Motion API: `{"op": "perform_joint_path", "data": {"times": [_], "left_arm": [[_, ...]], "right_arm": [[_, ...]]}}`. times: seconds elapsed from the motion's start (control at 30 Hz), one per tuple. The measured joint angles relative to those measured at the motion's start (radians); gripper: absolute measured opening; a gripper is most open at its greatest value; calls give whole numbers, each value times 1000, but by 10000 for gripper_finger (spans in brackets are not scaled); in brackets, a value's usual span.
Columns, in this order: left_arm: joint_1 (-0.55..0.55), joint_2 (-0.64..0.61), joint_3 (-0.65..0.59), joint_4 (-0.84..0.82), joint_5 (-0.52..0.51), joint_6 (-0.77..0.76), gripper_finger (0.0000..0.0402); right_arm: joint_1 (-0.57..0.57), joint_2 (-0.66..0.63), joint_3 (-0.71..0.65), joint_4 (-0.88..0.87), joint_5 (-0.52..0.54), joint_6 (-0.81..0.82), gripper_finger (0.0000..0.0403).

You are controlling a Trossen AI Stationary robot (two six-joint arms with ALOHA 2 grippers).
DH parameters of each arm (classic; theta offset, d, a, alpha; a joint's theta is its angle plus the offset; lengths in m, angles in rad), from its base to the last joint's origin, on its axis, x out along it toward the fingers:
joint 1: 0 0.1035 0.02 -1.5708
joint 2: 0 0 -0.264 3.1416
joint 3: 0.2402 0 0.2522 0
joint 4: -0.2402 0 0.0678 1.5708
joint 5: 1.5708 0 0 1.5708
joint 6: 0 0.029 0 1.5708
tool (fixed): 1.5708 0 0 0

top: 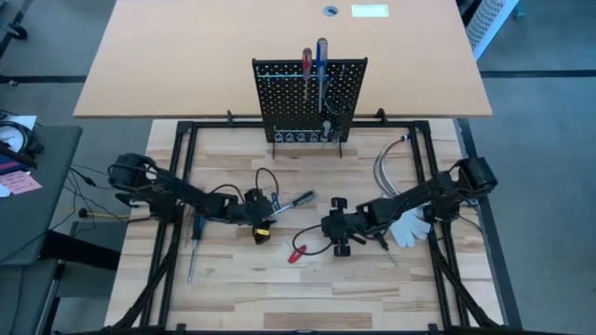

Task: Hang tools onto peg board
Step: Hang the gray nut driver on the pegboard

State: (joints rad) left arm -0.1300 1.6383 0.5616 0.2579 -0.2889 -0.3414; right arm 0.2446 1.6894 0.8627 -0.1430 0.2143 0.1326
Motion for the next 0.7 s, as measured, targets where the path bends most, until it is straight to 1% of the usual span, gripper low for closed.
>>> {"op": "perform_joint_path", "data": {"times": [0.07, 0.17, 0.27, 0.37, 0.4, 0.57, 0.7], "left_arm": [[4, 22, 2, -2, -1, -15, 156], [6, 29, 2, -22, 1, -40, 128], [7, 27, 2, -58, 1, -66, 86], [8, 25, 1, -74, 4, -88, 32], [8, 25, 1, -75, 2, -95, 20], [-1, 26, 0, -77, -3, -141, 15], [-30, -6, -3, -86, -47, -146, 14]], "right_arm": [[5, -1, 0, 1, 3, 2, 191], [4, -1, 0, 1, 11, 2, 191], [4, -1, 0, 1, 24, 2, 191], [4, -1, 0, 0, 24, 2, 191], [4, -1, 0, 0, 24, 2, 191], [5, -1, 0, -10, 24, 19, 191], [5, -1, 0, -43, 24, 34, 191]]}}
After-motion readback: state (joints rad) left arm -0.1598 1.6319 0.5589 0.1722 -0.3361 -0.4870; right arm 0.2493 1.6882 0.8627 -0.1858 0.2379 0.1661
